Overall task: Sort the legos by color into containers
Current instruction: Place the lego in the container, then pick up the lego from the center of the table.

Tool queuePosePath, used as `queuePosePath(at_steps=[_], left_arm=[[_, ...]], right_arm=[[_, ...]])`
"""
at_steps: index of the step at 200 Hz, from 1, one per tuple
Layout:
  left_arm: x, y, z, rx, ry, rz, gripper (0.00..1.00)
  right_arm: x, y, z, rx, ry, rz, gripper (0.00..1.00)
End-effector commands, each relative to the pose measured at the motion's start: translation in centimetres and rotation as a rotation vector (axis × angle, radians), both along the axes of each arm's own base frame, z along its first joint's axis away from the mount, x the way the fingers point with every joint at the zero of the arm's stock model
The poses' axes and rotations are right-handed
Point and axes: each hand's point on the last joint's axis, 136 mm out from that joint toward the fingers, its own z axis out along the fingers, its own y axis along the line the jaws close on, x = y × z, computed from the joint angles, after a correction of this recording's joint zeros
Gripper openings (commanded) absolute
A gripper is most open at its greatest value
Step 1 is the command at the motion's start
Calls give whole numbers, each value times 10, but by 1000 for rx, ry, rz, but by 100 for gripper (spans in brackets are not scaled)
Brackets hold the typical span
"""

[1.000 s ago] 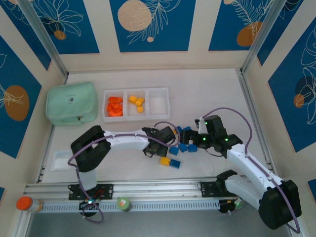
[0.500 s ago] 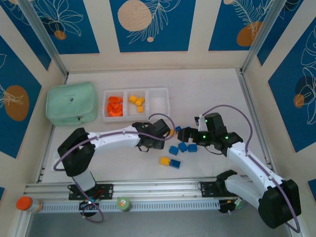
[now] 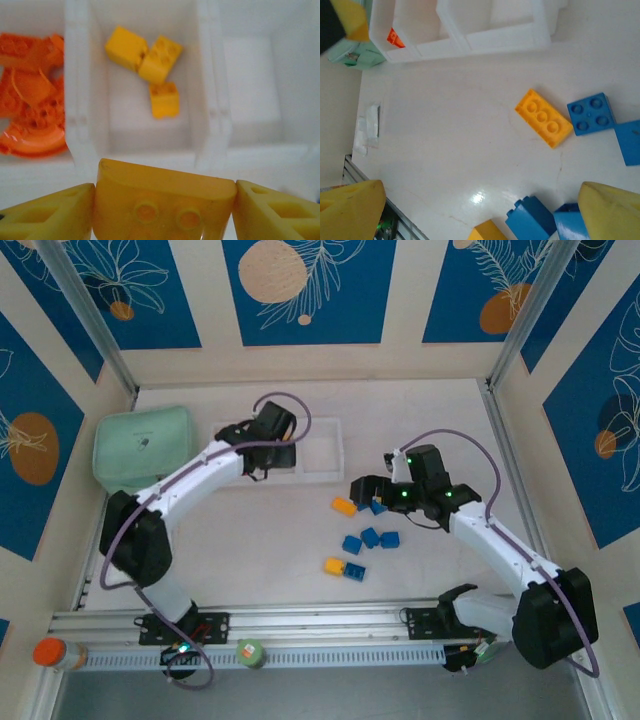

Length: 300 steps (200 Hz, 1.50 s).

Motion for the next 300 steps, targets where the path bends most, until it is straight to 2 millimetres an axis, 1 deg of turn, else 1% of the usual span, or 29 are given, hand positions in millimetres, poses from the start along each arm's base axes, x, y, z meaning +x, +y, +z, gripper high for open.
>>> queuePosePath(at_steps=[1, 20, 42, 61, 81, 92, 107, 134, 146, 159, 180, 191, 207, 227, 241, 254, 274, 279, 300], left_arm=[[28, 6, -17, 31, 37, -20, 67], [52, 8, -27, 27, 51, -6, 66], [72, 10, -41, 24, 70, 11, 67], [81, 11, -55, 29, 91, 13, 68], [84, 8, -61, 28, 101, 0, 72], [84, 8, -61, 31, 102, -2, 74], [84, 8, -55, 28, 94, -4, 75], [81, 9, -35, 12, 66, -11, 79], [76, 11, -26, 9, 63, -12, 79], [67, 11, -15, -12, 58, -25, 79], [44, 10, 5, -59, 43, -55, 80], [29, 11, 13, -86, 34, -71, 80], [3, 13, 21, -118, 31, -88, 80], [-32, 21, 19, -140, 38, -96, 81], [-56, 25, 14, -174, 50, -105, 82], [-78, 27, 6, -202, 65, -110, 83], [-105, 27, -2, -237, 76, -119, 84], [-110, 25, -2, -246, 73, -126, 84], [-132, 20, -11, -271, 85, -143, 86]], right_arm=[[8, 9, 14, 30, -38, 36, 99], [11, 11, 15, 31, -35, 39, 99], [14, 12, 16, 27, -34, 41, 99], [16, 11, 16, 19, -37, 36, 99], [17, 11, 17, 13, -40, 37, 99], [17, 11, 18, 9, -39, 41, 99], [17, 10, 17, 2, -38, 44, 99], [15, 9, 16, -10, -27, 48, 99], [13, 8, 15, -20, -22, 48, 99], [12, 8, 15, -35, -22, 54, 99], [10, 9, 12, -77, -18, 78, 99], [11, 11, 10, -104, -11, 92, 99], [12, 13, 8, -158, -6, 110, 99], [13, 21, 4, -220, 2, 156, 99], [16, 26, -2, -271, 6, 180, 100], [18, 31, -8, -322, 9, 199, 98], [22, 38, -20, -393, 9, 229, 94], [23, 39, -24, -408, 13, 236, 93], [26, 46, -40, -471, 25, 280, 88]])
